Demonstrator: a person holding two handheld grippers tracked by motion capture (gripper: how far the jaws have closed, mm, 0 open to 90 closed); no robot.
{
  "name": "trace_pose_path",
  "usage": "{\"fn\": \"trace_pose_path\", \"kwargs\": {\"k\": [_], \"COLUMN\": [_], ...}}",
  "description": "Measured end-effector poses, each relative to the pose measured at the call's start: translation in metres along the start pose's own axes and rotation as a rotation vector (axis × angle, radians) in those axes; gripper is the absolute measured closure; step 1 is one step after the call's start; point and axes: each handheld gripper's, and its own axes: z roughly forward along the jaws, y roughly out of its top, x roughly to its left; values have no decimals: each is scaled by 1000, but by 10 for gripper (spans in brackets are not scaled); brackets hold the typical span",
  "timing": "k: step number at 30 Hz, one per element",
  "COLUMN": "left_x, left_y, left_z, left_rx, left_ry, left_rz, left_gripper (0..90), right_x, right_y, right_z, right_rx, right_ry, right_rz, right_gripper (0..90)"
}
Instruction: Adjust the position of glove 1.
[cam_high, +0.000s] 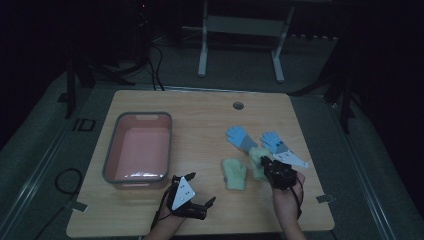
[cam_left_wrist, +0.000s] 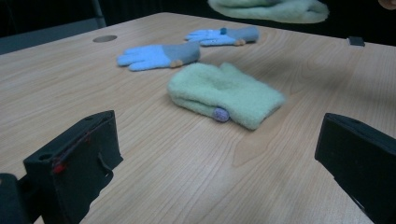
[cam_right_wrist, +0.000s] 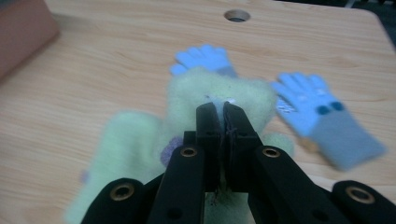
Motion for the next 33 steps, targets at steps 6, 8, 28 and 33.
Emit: {"fn": "trace_pose_path", "kwargs": {"k": [6, 8, 28, 33], "left_x": [-1, -1, -1, -1], "left_y": [0, 0, 0, 0], "left_z": [0, 0, 1, 1], "left_rx": [7, 7, 8, 8], "left_ry": [0, 0, 3, 2], "left_rz": [9, 9, 9, 8], "left_gripper": [3, 3, 3, 3], "right_x": [36, 43, 64, 67], "right_y": [-2, -3, -23, -32], "right_z": [11, 14, 42, 51], "right_rx": [28, 35, 93, 122], "right_ry": [26, 36, 55, 56], "right_rz": [-8, -5, 20, 0], "right_gripper": [863, 862, 855, 827]}}
